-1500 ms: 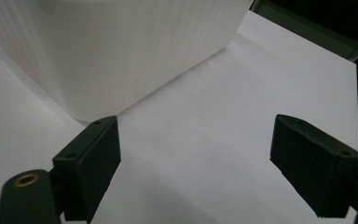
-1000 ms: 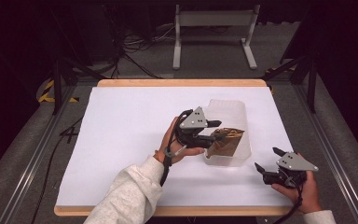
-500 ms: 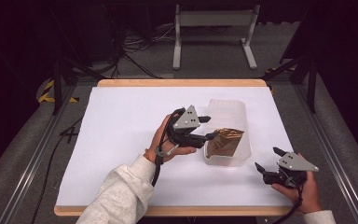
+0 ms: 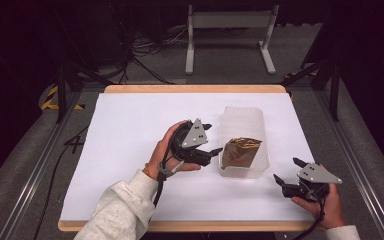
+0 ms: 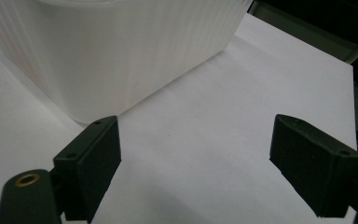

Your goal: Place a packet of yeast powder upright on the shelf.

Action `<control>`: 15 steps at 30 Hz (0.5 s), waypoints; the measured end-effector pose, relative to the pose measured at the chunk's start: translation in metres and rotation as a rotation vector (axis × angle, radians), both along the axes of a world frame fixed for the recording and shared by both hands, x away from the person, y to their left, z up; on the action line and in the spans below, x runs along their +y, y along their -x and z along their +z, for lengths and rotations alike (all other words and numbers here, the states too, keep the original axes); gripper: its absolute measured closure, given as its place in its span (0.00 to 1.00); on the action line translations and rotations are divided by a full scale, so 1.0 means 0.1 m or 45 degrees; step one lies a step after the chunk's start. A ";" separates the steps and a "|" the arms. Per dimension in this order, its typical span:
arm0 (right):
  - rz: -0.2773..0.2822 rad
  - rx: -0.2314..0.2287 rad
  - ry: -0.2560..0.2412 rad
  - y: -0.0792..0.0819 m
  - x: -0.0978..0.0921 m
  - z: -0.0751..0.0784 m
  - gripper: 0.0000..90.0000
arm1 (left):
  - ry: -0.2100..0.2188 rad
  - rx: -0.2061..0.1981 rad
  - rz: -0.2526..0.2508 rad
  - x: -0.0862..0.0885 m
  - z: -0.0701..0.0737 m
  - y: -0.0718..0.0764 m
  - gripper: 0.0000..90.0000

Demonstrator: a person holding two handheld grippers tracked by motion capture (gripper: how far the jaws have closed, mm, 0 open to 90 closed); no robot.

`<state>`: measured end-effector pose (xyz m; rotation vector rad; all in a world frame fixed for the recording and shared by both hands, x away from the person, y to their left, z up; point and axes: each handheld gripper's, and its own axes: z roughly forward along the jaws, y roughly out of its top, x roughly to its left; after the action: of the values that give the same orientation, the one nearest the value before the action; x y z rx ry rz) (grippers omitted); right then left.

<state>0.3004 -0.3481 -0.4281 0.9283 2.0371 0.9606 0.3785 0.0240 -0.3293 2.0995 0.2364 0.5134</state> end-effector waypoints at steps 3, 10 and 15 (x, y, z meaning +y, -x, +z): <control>0.000 0.000 0.000 0.00 0.00 0.00 0.19 | -0.008 0.001 0.013 0.06 -0.02 0.01 0.26; 0.001 0.002 -0.001 0.00 0.00 0.00 0.19 | -0.040 0.018 0.026 0.17 -0.10 0.00 0.22; 0.001 0.004 -0.003 0.00 0.00 0.00 0.19 | -0.029 0.035 0.045 0.26 -0.16 0.00 0.18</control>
<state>0.3005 -0.3480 -0.4284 0.9309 2.0399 0.9624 0.3785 0.0496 -0.3448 2.1290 0.2854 0.5111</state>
